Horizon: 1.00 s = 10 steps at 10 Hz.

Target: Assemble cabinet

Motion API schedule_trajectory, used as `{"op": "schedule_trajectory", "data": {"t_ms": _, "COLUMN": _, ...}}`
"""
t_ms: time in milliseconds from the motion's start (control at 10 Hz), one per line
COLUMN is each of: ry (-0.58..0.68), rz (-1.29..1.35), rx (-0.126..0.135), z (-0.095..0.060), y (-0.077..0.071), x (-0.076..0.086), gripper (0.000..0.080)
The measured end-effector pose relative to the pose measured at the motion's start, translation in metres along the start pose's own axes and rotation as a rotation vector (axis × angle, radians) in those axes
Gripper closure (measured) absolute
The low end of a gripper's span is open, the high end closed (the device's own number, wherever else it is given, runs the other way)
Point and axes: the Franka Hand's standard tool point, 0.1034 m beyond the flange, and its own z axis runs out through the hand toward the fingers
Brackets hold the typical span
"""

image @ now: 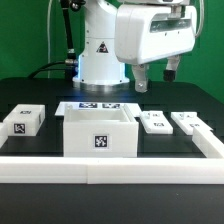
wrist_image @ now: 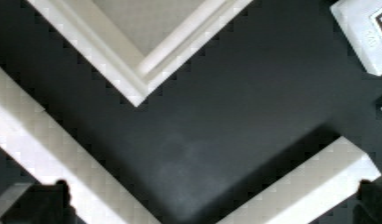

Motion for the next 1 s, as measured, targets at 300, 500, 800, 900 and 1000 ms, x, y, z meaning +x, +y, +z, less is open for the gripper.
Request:
{"op": "schedule_trajectory", "data": {"t_ms": 300, "ry": 0.0, "rz": 0.0, "rx": 0.0, "z": 0.0, "y": 0.0, "x": 0.0, "gripper": 0.0001}}
{"op": "schedule_trajectory", "data": {"t_ms": 500, "ry": 0.005, "rz": -0.031, "rx": -0.006, "z": 0.0, "y": 0.0, "x": -0.001, "gripper": 0.0001}}
{"op": "schedule_trajectory", "data": {"t_ms": 800, "ry": 0.021, "rz": -0.221, "rx": -0.038, "z": 0.007, "y": -0.004, "x": -0.022, "gripper": 0.0001}}
{"op": "schedule_trajectory", "data": {"t_ms": 900, "ry": 0.001, "rz": -0.336, "rx": -0.043, "z": 0.01, "y": -0.002, "x": -0.027, "gripper": 0.0001}}
{"op": "schedule_trajectory", "data": {"t_ms": 1000, "ry": -0.022, "rz": -0.388, "rx": -0.034, "z": 0.013, "y": -0.003, "x": -0.031, "gripper": 0.0001}}
